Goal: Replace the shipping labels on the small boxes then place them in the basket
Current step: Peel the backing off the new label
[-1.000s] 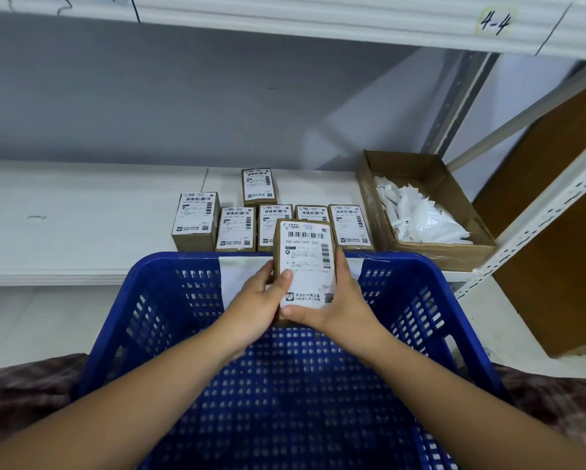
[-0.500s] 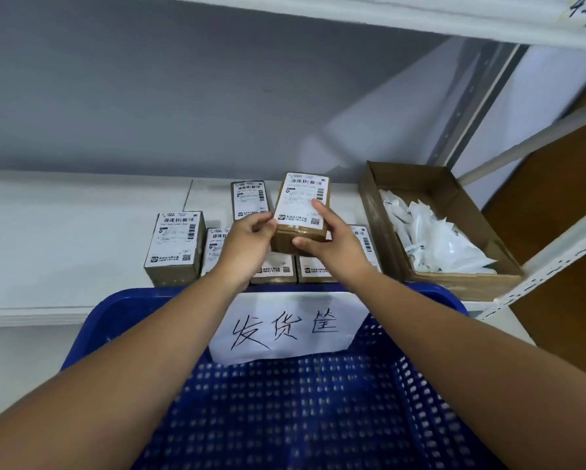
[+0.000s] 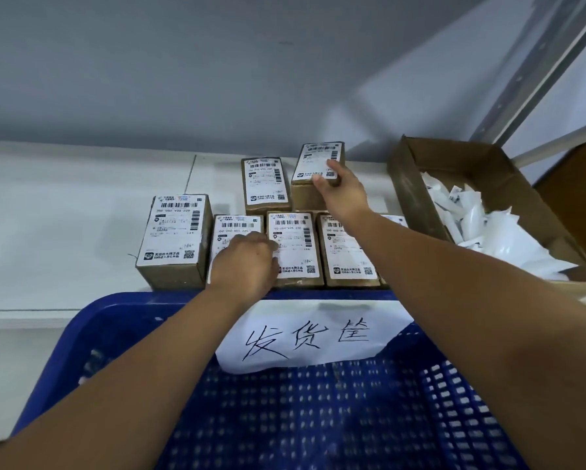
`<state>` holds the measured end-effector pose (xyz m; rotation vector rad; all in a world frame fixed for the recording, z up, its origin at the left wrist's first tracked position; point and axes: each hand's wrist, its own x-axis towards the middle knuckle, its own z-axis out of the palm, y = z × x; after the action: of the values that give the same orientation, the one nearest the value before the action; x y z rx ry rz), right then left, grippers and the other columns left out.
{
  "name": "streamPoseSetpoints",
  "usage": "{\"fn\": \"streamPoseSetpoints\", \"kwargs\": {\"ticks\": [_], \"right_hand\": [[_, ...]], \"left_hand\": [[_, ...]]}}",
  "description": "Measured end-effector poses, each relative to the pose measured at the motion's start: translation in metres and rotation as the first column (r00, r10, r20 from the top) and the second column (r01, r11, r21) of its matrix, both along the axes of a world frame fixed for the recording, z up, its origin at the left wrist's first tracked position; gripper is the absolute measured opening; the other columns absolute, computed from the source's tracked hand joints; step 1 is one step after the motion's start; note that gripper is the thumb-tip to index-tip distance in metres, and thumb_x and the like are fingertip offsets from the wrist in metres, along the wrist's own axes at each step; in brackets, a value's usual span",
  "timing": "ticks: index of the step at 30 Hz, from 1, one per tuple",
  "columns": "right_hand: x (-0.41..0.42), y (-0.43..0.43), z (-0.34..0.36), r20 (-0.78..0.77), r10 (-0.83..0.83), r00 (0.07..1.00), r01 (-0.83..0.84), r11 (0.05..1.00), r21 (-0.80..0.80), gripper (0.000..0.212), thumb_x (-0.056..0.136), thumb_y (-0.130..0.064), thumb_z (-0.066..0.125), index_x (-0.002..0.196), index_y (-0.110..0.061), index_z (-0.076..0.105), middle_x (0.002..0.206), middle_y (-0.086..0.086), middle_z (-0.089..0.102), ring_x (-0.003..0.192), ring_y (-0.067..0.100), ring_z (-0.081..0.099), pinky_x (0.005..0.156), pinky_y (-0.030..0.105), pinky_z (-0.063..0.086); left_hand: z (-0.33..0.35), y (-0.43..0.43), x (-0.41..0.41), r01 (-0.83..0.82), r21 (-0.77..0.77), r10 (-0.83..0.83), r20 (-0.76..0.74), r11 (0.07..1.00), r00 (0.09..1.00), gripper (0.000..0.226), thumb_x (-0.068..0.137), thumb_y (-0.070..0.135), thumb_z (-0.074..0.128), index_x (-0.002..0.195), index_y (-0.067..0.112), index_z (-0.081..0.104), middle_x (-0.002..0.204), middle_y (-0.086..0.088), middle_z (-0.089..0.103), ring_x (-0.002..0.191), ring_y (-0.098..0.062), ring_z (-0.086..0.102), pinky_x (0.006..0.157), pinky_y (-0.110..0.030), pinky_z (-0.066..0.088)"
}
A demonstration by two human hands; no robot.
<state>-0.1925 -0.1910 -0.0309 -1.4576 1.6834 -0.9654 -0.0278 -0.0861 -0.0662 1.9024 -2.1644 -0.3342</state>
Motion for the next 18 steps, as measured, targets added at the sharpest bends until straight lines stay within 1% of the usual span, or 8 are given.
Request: {"fn": "streamPoseSetpoints", "kwargs": {"ticks": [3, 5, 8, 9, 12, 14, 16, 18], "right_hand": [[0.007, -0.013, -0.003, -0.046, -0.029, 0.998, 0.03, 0.999, 0.021, 0.052, 0.099, -0.04, 0.05, 0.148, -0.03, 0.037, 0.146, 0.011, 0.036, 0.123, 0.027, 0.05, 0.102, 0.03, 0.04], [0.01, -0.021, -0.003, -0.062, -0.029, 0.998, 0.031, 0.999, 0.044, 0.048, 0.101, -0.037, 0.047, 0.148, -0.029, 0.037, 0.146, 0.012, 0.033, 0.125, 0.028, 0.048, 0.106, 0.031, 0.036], [0.016, -0.031, -0.007, -0.116, 0.015, 0.993, -0.008, 0.998, 0.061, 0.045, 0.103, -0.036, 0.044, 0.146, -0.027, 0.041, 0.149, 0.012, 0.036, 0.125, 0.028, 0.049, 0.1, 0.029, 0.039], [0.018, -0.032, -0.009, -0.142, 0.03, 0.989, -0.021, 0.998, 0.066, 0.044, 0.103, -0.036, 0.043, 0.146, -0.027, 0.041, 0.149, 0.012, 0.037, 0.124, 0.028, 0.049, 0.098, 0.029, 0.04], [0.024, -0.034, -0.015, -0.185, 0.053, 0.981, -0.037, 0.995, 0.09, 0.044, 0.104, -0.034, 0.041, 0.148, -0.027, 0.039, 0.149, 0.011, 0.039, 0.124, 0.029, 0.05, 0.098, 0.034, 0.046], [0.023, -0.036, -0.02, -0.218, 0.058, 0.974, -0.037, 0.994, 0.099, 0.045, 0.104, -0.026, 0.041, 0.149, -0.025, 0.038, 0.149, 0.01, 0.041, 0.125, 0.028, 0.05, 0.093, 0.028, 0.045], [0.021, -0.037, -0.023, -0.271, 0.059, 0.961, -0.03, 0.993, 0.11, 0.048, 0.101, -0.013, 0.041, 0.148, -0.024, 0.039, 0.146, 0.01, 0.044, 0.112, 0.026, 0.054, 0.081, 0.023, 0.043], [0.021, -0.033, -0.023, -0.336, 0.069, 0.939, -0.028, 0.992, 0.126, 0.052, 0.096, -0.005, 0.04, 0.145, -0.022, 0.041, 0.143, 0.013, 0.041, 0.105, 0.026, 0.054, 0.079, 0.024, 0.043]], "left_hand": [[-0.004, 0.004, 0.0, 0.015, -0.051, -0.011, 0.073, 0.999, 0.997, 0.034, 0.094, 0.021, 0.046, 0.125, 0.02, 0.061, 0.135, 0.0, 0.052, 0.121, -0.025, 0.046, 0.084, -0.035, 0.048], [-0.007, 0.008, 0.0, 0.019, -0.11, -0.01, 0.082, 0.994, 0.997, 0.034, 0.09, 0.015, 0.053, 0.121, 0.017, 0.064, 0.133, -0.002, 0.055, 0.12, -0.028, 0.049, 0.082, -0.036, 0.049], [-0.01, 0.008, 0.001, 0.05, -0.14, -0.038, 0.082, 0.989, 0.996, 0.026, 0.069, 0.004, 0.071, 0.094, 0.009, 0.074, 0.1, -0.01, 0.07, 0.09, -0.034, 0.064, 0.062, -0.037, 0.053], [-0.012, 0.007, 0.001, 0.059, -0.14, -0.045, 0.105, 0.988, 0.994, 0.026, 0.066, 0.003, 0.073, 0.091, 0.008, 0.074, 0.095, -0.011, 0.07, 0.085, -0.034, 0.065, 0.06, -0.037, 0.053], [-0.013, 0.009, 0.001, 0.089, -0.137, -0.069, 0.14, 0.987, 0.988, 0.029, 0.077, 0.005, 0.063, 0.105, 0.006, 0.07, 0.109, -0.015, 0.067, 0.1, -0.035, 0.061, 0.073, -0.042, 0.052], [-0.011, 0.011, -0.001, 0.089, -0.132, -0.069, 0.151, 0.987, 0.986, 0.034, 0.087, 0.008, 0.053, 0.119, 0.005, 0.063, 0.124, -0.016, 0.06, 0.116, -0.034, 0.053, 0.086, -0.044, 0.047], [-0.009, 0.011, -0.002, 0.068, -0.108, -0.049, 0.167, 0.992, 0.985, 0.038, 0.093, 0.011, 0.044, 0.13, 0.008, 0.055, 0.136, -0.013, 0.051, 0.127, -0.031, 0.043, 0.096, -0.042, 0.041], [-0.009, 0.012, -0.002, 0.061, -0.107, -0.042, 0.172, 0.992, 0.984, 0.039, 0.094, 0.013, 0.041, 0.132, 0.009, 0.053, 0.138, -0.011, 0.049, 0.129, -0.029, 0.041, 0.099, -0.04, 0.038]]}}
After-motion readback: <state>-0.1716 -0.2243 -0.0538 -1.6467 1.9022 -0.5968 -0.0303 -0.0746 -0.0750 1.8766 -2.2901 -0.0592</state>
